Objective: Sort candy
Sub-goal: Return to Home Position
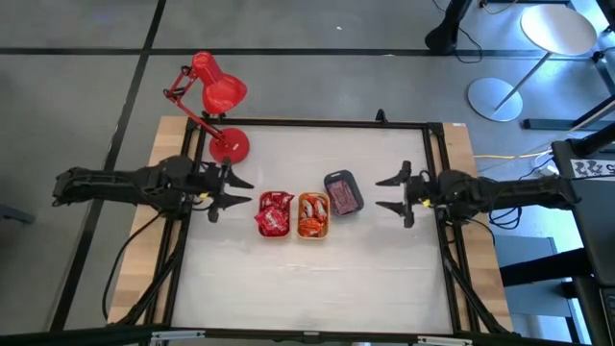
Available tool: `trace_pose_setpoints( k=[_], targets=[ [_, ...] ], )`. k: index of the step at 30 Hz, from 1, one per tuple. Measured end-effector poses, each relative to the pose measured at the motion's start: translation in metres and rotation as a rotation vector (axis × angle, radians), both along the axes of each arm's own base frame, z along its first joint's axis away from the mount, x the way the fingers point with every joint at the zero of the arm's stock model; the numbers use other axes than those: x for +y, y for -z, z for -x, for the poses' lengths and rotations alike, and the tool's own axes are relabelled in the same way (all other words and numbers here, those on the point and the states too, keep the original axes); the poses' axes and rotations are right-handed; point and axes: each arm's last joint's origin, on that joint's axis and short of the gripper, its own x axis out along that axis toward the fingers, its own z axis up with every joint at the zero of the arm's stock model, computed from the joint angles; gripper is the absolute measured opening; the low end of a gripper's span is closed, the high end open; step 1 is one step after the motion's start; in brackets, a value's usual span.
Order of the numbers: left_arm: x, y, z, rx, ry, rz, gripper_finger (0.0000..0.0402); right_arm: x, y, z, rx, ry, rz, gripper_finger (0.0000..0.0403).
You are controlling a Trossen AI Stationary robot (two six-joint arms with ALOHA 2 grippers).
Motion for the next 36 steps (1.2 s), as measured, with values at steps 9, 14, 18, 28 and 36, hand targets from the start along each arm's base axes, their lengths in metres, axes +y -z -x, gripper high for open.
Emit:
trace_pose_setpoints(
  k=[9, 14, 18, 28, 36],
  targets=[
    [-0.001, 0.011, 0.027, -0.062, -0.001, -0.003, 0.0166, -0.002, 0.024, 0.028, -0.113, 0.023, -0.040, 0.0264],
    [-0.002, 0.023, 0.040, -0.110, -0.006, 0.014, 0.0166, -0.003, 0.030, 0.044, -0.187, 0.055, -0.041, 0.0264],
    [-0.001, 0.033, 0.045, -0.147, -0.053, 0.038, 0.0166, -0.004, 0.040, 0.050, -0.215, 0.076, -0.042, 0.0264],
    [0.000, 0.064, 0.045, -0.170, -0.088, 0.061, 0.0166, -0.005, 0.060, 0.046, -0.142, 0.120, -0.068, 0.0264],
    [0.000, 0.077, 0.043, -0.127, -0.093, 0.065, 0.0166, -0.005, 0.063, 0.046, -0.105, 0.135, -0.064, 0.0264]
  ],
)
